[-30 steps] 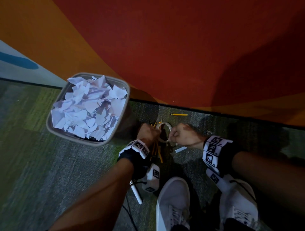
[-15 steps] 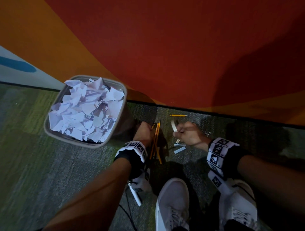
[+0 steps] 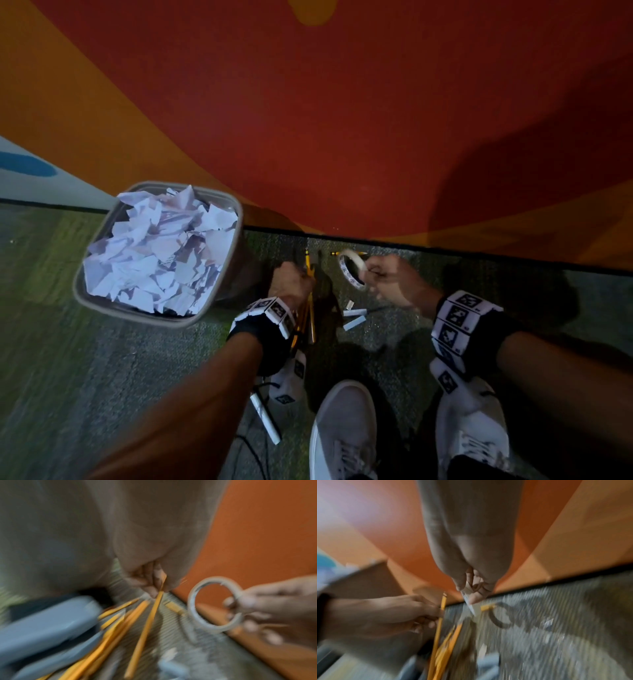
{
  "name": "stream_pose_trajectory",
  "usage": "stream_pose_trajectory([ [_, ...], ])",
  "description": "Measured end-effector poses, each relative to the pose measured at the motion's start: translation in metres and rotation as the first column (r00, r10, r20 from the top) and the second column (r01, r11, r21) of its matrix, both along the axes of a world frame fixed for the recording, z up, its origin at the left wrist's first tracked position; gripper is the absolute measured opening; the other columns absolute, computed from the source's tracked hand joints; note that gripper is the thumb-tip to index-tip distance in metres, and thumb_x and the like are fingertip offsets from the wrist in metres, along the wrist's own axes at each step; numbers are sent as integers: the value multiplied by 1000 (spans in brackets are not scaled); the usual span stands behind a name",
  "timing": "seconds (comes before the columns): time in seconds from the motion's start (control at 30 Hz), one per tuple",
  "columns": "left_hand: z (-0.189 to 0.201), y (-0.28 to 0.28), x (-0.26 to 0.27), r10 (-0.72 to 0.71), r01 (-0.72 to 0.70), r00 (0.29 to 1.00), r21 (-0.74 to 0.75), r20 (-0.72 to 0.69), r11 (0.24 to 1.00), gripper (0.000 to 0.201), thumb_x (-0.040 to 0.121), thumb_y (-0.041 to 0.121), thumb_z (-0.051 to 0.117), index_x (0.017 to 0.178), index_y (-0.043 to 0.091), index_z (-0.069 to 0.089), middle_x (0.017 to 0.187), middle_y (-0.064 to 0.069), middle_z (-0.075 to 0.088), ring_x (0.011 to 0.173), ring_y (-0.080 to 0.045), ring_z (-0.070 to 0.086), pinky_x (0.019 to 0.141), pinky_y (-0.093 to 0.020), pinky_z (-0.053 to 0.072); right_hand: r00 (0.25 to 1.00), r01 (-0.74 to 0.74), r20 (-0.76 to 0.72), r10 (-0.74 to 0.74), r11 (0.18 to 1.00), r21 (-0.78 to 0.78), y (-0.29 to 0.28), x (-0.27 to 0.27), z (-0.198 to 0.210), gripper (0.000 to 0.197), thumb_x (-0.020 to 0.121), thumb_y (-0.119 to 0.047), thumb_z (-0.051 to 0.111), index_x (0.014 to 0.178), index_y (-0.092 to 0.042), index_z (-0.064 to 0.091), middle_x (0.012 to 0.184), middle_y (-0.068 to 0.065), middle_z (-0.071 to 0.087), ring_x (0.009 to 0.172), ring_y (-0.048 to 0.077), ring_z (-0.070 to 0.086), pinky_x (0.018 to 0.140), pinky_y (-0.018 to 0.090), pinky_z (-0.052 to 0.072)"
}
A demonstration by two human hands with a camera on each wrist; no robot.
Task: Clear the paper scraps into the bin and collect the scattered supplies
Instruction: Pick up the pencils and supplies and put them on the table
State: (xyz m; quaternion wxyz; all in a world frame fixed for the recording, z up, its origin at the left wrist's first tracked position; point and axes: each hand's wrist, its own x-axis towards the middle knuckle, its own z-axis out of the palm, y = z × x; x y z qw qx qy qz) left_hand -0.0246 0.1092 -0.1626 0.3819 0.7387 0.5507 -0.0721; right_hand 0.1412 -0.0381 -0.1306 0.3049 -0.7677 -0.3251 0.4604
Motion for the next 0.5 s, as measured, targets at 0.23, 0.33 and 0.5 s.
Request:
stream_pose_trajectory([
  [0.23,129,-25,44,38,-38,844,-10,535,999,13,86,11,70,77,15,62,71,-6,72,64,-17,66,60,-23,48,977,28,211,-39,998,57,-32,32,116,9,93,-20,65,92,-14,72,71,1,68,64,16,61,62,40,53],
  [0.33,204,-47,66,-25,-20,738,59,675,998,18,84,0,67,78,15,59,64,-3,67,61,-13,67,58,-21,46,936,14,349,-48,995,98,-59,38,192,11,92,-21,66,90,-13,73,81,6,73,61,13,60,61,37,52],
  [0.5,322,-86,96,-235,90,669,237,705,967,8,86,13,73,86,14,65,66,0,71,67,-14,71,67,-30,55,856,85,488,-171,978,193,-116,42,313,11,93,-23,65,88,-19,73,78,2,72,62,20,64,63,42,55],
])
